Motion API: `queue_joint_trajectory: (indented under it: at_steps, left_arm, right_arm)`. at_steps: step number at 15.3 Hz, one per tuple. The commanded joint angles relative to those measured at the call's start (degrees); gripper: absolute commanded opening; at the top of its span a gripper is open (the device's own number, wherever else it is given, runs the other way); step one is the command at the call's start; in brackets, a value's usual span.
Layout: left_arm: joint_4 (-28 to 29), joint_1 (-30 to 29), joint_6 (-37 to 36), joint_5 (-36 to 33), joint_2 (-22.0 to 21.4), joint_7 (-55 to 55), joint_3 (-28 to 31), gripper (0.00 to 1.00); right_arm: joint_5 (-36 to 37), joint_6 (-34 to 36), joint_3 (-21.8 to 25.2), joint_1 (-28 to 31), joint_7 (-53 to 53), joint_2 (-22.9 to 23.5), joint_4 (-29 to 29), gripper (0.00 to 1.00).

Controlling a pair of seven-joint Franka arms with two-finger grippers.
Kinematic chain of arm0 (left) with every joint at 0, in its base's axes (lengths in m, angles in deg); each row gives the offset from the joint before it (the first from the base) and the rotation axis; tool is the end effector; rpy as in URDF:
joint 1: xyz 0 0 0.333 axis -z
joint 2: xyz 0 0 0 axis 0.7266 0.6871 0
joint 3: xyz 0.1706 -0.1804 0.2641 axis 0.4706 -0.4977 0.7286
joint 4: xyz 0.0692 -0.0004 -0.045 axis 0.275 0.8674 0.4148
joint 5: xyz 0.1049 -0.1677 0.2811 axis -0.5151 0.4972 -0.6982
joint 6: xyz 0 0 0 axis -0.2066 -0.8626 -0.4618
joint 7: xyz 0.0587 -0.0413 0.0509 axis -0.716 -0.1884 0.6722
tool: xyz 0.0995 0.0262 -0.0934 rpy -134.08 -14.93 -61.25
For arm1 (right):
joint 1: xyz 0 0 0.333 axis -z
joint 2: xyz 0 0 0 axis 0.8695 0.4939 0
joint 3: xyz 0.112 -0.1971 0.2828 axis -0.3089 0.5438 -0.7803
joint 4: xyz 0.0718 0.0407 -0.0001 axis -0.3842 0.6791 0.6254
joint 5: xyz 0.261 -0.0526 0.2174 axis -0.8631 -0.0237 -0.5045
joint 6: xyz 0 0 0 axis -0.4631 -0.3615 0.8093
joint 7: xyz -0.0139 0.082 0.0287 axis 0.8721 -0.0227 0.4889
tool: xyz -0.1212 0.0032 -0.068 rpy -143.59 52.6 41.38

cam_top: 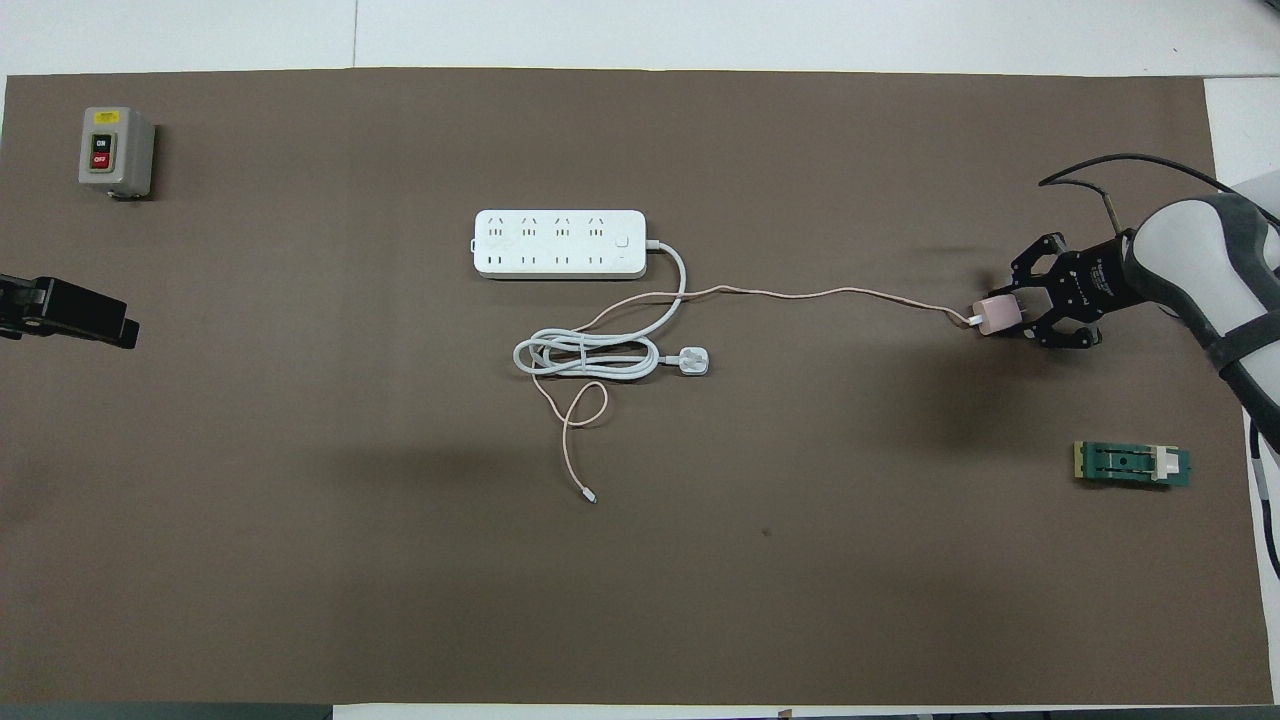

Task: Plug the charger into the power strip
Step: 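Carry the charger toward the power strip while the left gripper reaches in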

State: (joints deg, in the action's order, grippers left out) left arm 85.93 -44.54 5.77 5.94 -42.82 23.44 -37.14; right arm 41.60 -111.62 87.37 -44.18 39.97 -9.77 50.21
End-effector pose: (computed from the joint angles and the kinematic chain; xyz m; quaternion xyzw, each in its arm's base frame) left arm 0.4935 -0.0196 0.6348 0.9956 -0.0835 -0.0418 0.0123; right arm 0.6046 -0.1149 0.3152 -0.7833 0.5833 0.1688 0.1327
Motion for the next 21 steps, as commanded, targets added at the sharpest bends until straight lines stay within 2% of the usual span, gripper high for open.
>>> queue_joint_trajectory:
  at_steps: [1, 4, 7, 9, 12, 15, 17, 21]
  left_arm:
    - [1.5, 0.66, 2.35, -1.0, -1.29, -0.13, 0.3, 1.0]
    - [1.59, 0.05, 2.27, 0.48, -1.29, -0.65, 0.21, 1.0]
    - [1.59, -1.97, 2.0, 5.92, -1.11, -0.04, 0.65, 1.0]
    - [1.76, -2.68, 2.18, 9.53, -0.67, -1.0, 0.65, 1.0]
    - [2.12, -7.59, 2.79, 23.57, 1.69, -8.72, 0.74, 1.0]
    - [3.78, -7.87, 3.85, 36.83, 3.63, -9.09, 0.74, 1.0]
    - [7.55, -7.87, 6.47, 45.02, 3.9, -9.09, 0.83, 1.0]
    - [15.55, -6.99, 10.61, 56.54, 4.25, -9.44, 0.74, 1.0]
  right_arm:
    - [1.21, 0.65, -0.08, -0.67, 0.43, 0.15, -0.02, 0.0]
    - [1.21, 7.32, -0.08, -2.68, -2.9, -0.02, -5.37, 0.0]
    - [0.42, 14.17, -0.26, -6.54, -10.0, -0.29, -11.78, 0.0]
    - [-0.28, 16.38, -0.96, -9.18, -15.45, -1.34, -14.35, 0.0]
    - [-2.82, 16.57, -1.14, -15.41, -23.36, -4.06, -14.71, 0.0]
    - [-3.36, 16.39, -1.22, -22.18, -32.32, -4.69, -17.95, 0.0]
    - [-4.59, 15.96, -1.14, -26.23, -37.25, -4.6, -19.71, 0.0]
    - [-4.33, 13.07, -1.05, -33.35, -44.11, -4.6, -19.8, 0.0]
